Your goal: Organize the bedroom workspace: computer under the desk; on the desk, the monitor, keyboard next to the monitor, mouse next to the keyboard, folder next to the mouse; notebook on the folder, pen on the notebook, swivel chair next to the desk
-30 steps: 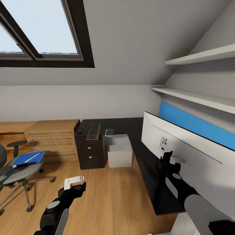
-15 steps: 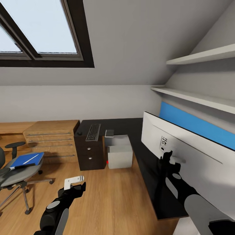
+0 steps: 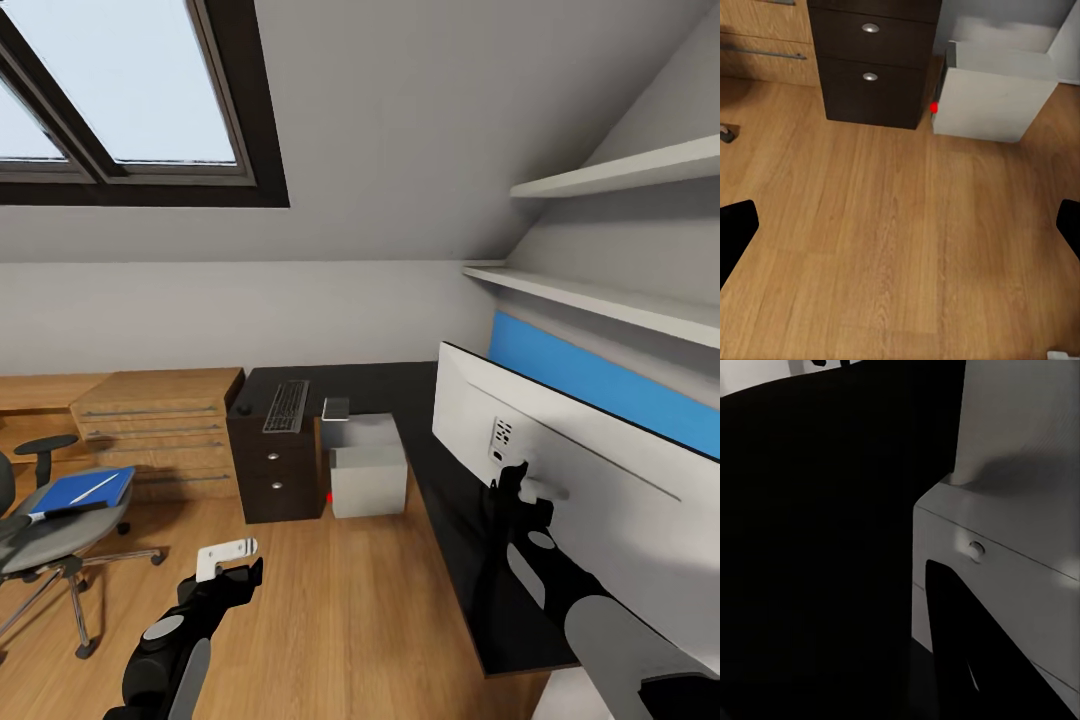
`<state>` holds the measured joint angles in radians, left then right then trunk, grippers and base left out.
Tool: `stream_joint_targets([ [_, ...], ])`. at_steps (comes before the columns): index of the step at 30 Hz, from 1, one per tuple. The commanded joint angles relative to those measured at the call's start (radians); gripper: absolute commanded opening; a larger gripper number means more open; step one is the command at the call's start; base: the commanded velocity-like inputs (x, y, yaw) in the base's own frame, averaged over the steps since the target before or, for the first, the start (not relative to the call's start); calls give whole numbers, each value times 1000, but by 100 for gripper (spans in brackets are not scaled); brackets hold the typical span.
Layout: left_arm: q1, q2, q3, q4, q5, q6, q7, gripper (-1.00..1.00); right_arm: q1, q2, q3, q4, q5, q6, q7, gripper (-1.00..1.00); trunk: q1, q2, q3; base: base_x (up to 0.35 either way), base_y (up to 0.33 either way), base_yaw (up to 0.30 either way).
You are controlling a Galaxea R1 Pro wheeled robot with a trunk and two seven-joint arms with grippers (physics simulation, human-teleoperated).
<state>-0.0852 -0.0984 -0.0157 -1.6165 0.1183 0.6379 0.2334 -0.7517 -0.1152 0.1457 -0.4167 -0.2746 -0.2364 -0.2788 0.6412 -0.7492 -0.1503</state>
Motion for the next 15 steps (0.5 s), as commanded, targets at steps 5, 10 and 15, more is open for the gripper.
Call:
stream_joint_targets([
  [5,-1,0,-1,-1,11,3,9,100,0,1,6,31,-12,-1,-8,-100,1,-1,-2,0,0,0],
  [10,-1,0,0,-1,11,5,9,100,0,1,6,31,-13,-1,-9,-100,1,-1,-2,0,0,0],
  [15,-1,0,1,-1,11,5,9,100,1,2,6,32,-14,3,-10,100,1,-1,-2,0,0,0],
])
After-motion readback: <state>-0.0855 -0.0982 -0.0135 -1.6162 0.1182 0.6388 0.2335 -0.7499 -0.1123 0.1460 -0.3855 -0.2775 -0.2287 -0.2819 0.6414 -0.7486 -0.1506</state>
